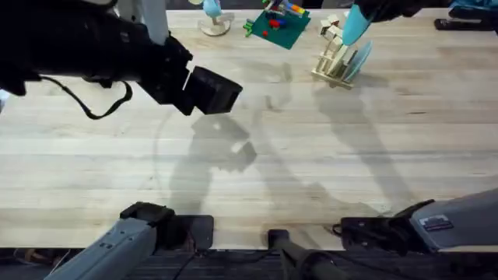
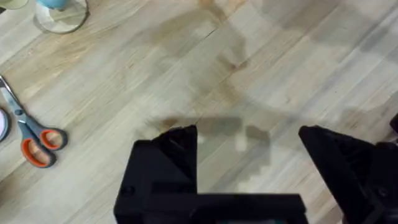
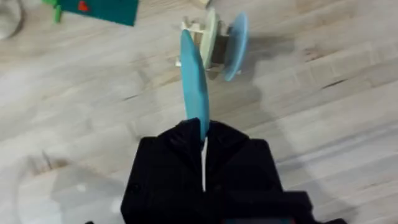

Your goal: Pick up the plates from the table one by one and place each into a slot on the dish rack.

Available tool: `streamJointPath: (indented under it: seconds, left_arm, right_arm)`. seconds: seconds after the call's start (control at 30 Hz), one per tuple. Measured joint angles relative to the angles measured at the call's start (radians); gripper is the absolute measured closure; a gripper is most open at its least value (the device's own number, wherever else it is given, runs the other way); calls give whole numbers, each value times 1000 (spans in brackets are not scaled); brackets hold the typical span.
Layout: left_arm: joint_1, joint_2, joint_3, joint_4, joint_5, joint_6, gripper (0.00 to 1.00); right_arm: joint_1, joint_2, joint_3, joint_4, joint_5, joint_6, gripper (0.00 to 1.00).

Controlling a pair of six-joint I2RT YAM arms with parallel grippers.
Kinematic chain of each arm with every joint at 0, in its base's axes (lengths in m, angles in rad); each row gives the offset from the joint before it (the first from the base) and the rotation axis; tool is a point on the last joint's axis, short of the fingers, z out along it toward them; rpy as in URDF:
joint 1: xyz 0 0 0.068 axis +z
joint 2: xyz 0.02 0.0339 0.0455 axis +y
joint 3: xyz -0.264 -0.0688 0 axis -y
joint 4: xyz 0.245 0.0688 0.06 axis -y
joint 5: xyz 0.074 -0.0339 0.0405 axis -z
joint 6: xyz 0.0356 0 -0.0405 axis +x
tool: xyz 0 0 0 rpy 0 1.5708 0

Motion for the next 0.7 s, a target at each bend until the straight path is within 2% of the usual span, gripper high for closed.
streamJointPath:
  seconds: [0.23, 0.7]
  left_arm:
    - [0, 5, 0, 0, 0, 0, 8]
    - [0, 17, 0, 0, 0, 0, 7]
  right_arm:
    - [-50, 17, 0, -2, 8, 37, 970]
    - [-60, 17, 0, -3, 6, 56, 970]
